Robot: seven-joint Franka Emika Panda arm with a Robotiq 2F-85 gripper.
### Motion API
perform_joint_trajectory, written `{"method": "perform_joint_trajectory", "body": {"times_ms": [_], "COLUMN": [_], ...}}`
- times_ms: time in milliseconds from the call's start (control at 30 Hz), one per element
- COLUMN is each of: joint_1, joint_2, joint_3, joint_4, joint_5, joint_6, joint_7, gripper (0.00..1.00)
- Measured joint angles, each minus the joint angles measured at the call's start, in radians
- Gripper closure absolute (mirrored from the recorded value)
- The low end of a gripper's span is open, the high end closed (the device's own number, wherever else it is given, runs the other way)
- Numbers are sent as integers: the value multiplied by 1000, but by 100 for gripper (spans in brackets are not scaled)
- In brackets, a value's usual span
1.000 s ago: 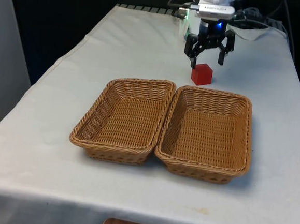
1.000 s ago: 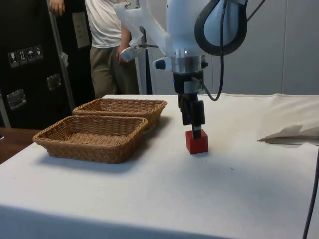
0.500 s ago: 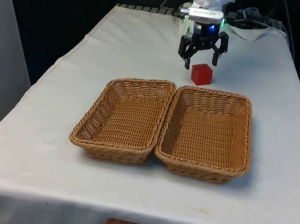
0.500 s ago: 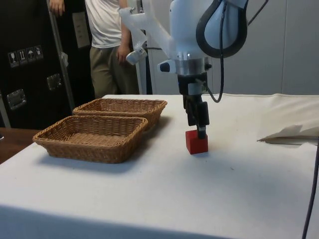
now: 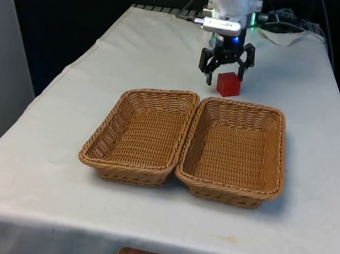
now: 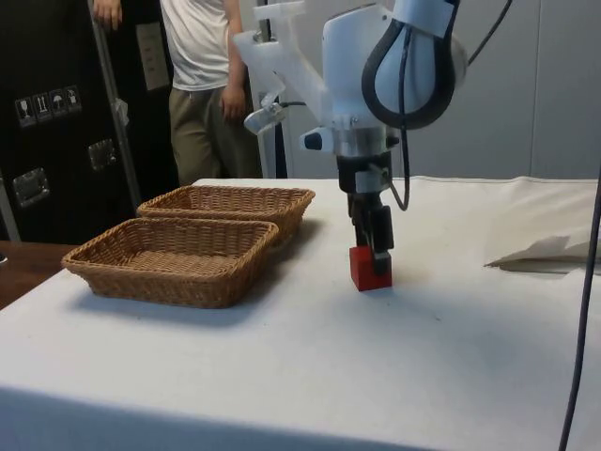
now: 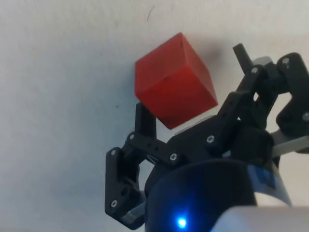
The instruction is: Pick up the red cube and place it into the right basket.
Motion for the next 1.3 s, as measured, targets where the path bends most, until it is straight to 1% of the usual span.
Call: {"method": "perform_joint_trajectory", "body": {"times_ms": [133, 200, 267, 300, 400, 633, 900, 933, 967, 1033, 1067, 1100, 1133, 1233, 1300], "joint_1": [0, 0, 0, 0, 0, 0, 0, 0, -1, -1, -1, -2, -2, -2, -2], "joint_2": [6, 6, 7, 9, 17, 38, 51, 52, 52, 52, 52, 52, 52, 52, 52], "joint_3": [5, 5, 7, 9, 12, 17, 17, 17, 16, 16, 16, 16, 16, 16, 16], "joint_4": [1, 1, 1, 0, 1, 4, 6, 6, 6, 6, 6, 6, 6, 5, 5], "joint_5": [43, 43, 60, 77, 96, 109, 110, 110, 110, 110, 110, 110, 110, 110, 110], "joint_6": [14, 14, 18, 21, 25, 36, 37, 37, 37, 37, 37, 37, 37, 37, 37], "joint_7": [-27, -27, -38, -50, -64, -69, -69, -69, -69, -69, -69, -69, -69, -69, -69], "gripper": [0, 0, 0, 0, 0, 0, 0, 3, 20, 41, 41, 54, 71, 99, 99]}}
